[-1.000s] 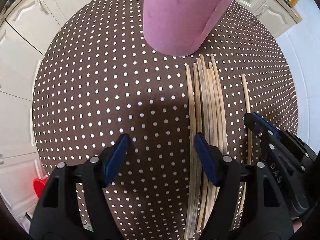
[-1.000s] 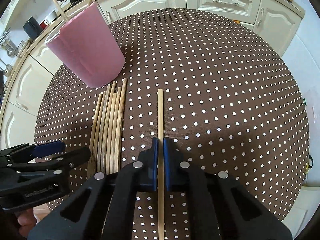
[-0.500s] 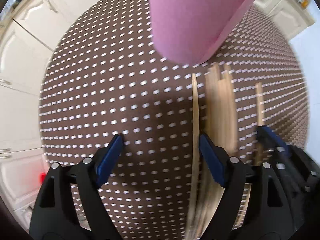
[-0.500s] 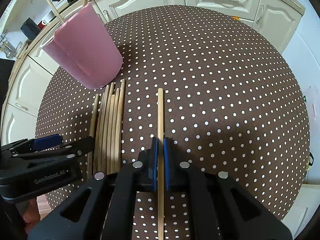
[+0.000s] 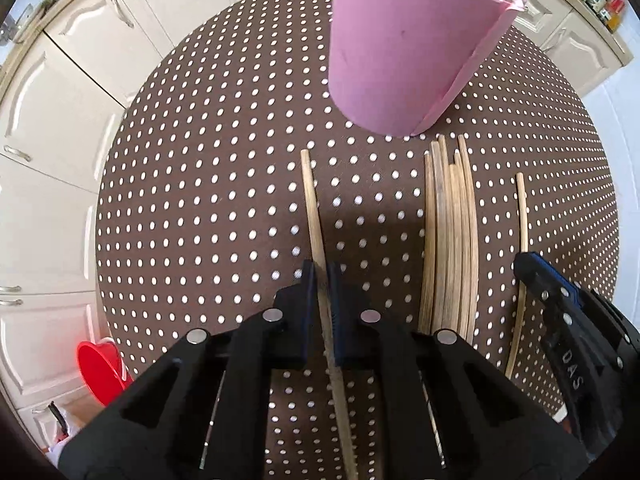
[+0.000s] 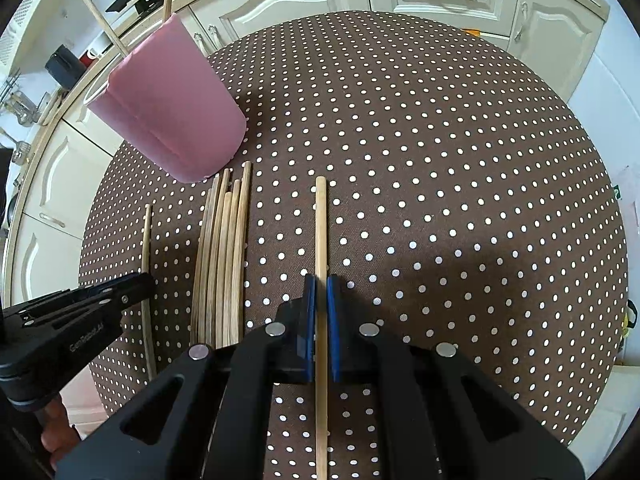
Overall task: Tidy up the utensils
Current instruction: 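Lift both held chopsticks up toward the pink cup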
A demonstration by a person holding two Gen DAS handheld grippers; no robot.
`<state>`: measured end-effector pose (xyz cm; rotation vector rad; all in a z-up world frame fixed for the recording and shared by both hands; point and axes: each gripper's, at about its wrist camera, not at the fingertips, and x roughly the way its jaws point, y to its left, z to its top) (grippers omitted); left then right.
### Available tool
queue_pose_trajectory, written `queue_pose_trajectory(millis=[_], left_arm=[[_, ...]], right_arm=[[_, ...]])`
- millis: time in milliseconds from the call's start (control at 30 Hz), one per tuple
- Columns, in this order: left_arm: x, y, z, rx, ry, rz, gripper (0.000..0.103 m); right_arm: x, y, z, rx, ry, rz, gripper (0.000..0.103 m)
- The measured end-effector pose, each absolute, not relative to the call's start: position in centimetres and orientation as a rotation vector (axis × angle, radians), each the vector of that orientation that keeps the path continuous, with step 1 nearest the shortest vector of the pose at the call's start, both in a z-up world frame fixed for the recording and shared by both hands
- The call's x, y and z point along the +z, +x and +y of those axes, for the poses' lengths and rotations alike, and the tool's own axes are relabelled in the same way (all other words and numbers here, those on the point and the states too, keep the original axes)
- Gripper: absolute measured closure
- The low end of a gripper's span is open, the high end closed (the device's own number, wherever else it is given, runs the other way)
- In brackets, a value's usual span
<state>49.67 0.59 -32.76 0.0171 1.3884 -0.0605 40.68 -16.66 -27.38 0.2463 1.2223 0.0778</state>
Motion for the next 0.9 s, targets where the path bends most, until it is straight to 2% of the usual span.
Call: queue_pose_trajectory(millis=[233,367,900], left_arm=[[-32.7,47.5,3.2,-0.052,-0.01,1.411,0.096],[-31.7,46.1,4.9,-0.027,-0.023,1.386,0.096],[-21.3,45.1,6.6,0.005,-0.098,1.12,0.096]], right_arm=[[-27.0,39.7,-17.9,0.058,0.308,1.236,0.098],[-25.3,38.9,-19.1,0.011,0.319,1.168,0.098],[-15.1,39.2,-20.1,0.045,0.38,0.857,0.098]])
